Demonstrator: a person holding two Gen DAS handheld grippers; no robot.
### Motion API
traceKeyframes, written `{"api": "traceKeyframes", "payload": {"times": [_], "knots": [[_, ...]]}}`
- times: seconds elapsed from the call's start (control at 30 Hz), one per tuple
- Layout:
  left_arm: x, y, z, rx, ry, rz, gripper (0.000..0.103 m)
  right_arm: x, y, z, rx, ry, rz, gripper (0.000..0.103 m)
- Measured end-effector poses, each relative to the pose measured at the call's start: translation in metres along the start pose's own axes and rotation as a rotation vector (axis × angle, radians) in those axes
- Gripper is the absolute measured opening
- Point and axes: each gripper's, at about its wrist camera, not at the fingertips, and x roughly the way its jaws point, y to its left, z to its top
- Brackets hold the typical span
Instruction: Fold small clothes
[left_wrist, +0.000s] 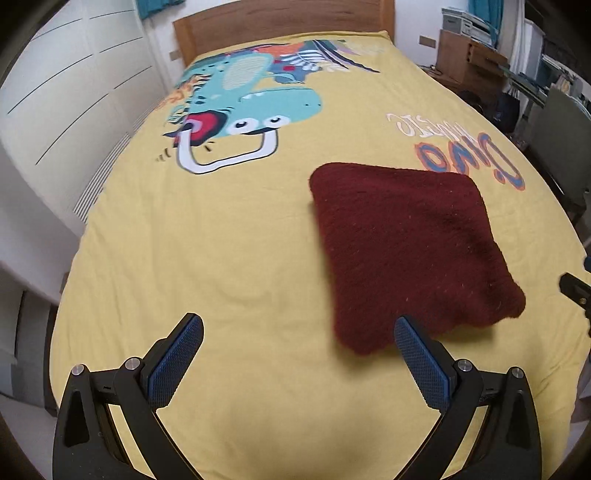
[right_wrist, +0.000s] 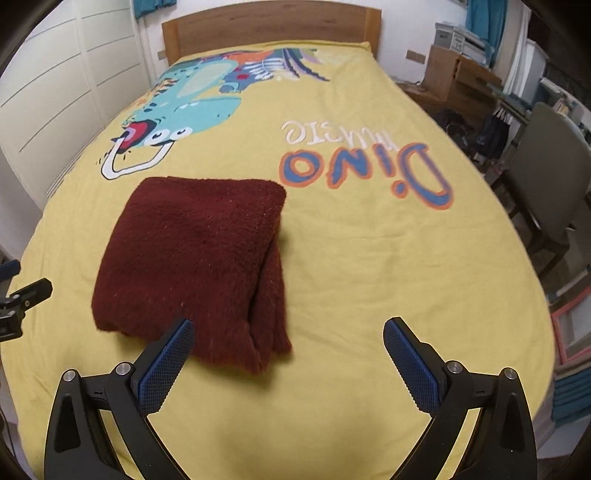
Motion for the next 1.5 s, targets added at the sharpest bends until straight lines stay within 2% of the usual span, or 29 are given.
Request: {"api": "traceKeyframes", "payload": {"times": [0.03, 0.23, 0.5, 0.83, 1.5], "knots": [[-0.002, 0.003, -0.005, -0.014, 0.004, -0.009, 0.102, -0.008, -0.003, -0.005, 0.009, -0.005, 0.002, 0.102], [-0.014, 0.014, -0.030, -0.055, 0.024, 0.008, 0.102, -0.034, -0.014, -0.026, 0.019, -0.020, -0.028, 0.102], [-0.031, 0.024, -0.051, -0.061, 0.036, 0.024, 0.102, -0.063, -0.022, -0.045, 0.039, -0.035, -0.034, 0.102], [-0.037, 0.025, -0.050, -0.062, 0.022, 0.034, 0.102, -0.067, -0.025, -0.057, 0.039, -0.017, -0.041, 0.102], [-0.036, 0.025, -0.052, -0.058, 0.029, 0.030, 0.102, -0.072, -0.031, -0.057, 0.037, -0.013, -0.056, 0.102]]}}
